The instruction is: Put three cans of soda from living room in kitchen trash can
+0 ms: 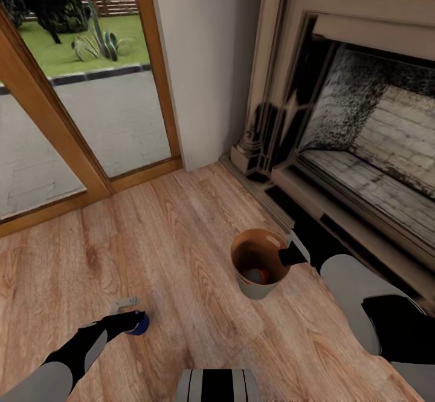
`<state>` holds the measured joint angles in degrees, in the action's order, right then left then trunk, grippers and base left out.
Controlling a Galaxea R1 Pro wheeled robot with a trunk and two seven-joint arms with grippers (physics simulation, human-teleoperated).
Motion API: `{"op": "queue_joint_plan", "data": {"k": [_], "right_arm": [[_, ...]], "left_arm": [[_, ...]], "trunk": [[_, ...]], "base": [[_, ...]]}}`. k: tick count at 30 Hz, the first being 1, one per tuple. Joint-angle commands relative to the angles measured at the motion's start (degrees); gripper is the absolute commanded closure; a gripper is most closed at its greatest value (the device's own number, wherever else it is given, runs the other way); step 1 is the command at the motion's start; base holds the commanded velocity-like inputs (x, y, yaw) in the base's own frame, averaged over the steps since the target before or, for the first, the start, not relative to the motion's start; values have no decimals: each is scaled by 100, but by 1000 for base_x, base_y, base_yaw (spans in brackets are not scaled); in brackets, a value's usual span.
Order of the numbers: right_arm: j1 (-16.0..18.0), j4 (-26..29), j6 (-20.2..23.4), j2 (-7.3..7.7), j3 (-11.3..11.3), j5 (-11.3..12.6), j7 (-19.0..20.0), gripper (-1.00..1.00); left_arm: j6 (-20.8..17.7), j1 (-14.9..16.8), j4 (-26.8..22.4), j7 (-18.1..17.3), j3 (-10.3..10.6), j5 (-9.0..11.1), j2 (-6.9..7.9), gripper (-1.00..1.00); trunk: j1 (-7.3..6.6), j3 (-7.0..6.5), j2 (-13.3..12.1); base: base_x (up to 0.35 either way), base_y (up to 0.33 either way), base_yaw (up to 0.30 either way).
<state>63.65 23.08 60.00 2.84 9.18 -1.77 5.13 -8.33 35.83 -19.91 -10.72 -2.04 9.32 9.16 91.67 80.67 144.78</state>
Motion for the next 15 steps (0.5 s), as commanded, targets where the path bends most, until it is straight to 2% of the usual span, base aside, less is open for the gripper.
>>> {"op": "queue_joint_plan", "data": {"k": [1, 7, 15], "right_arm": [[-239, 5, 0, -46, -33, 202, 23, 100], [-239, 24, 0, -46, -31, 201, 19, 100], [-239, 59, 0, -62, -23, 195, 20, 100]], "left_arm": [[1, 3, 3, 0, 2, 0, -3, -100], [1, 3, 4, 0, 2, 0, -2, -100], [0, 3, 5, 0, 2, 0, -2, -100]], "trunk": [[298, 24, 0], [314, 157, 8], [314, 157, 8]], "base": [[0, 0, 0], [0, 0, 0], [0, 0, 0]]}}
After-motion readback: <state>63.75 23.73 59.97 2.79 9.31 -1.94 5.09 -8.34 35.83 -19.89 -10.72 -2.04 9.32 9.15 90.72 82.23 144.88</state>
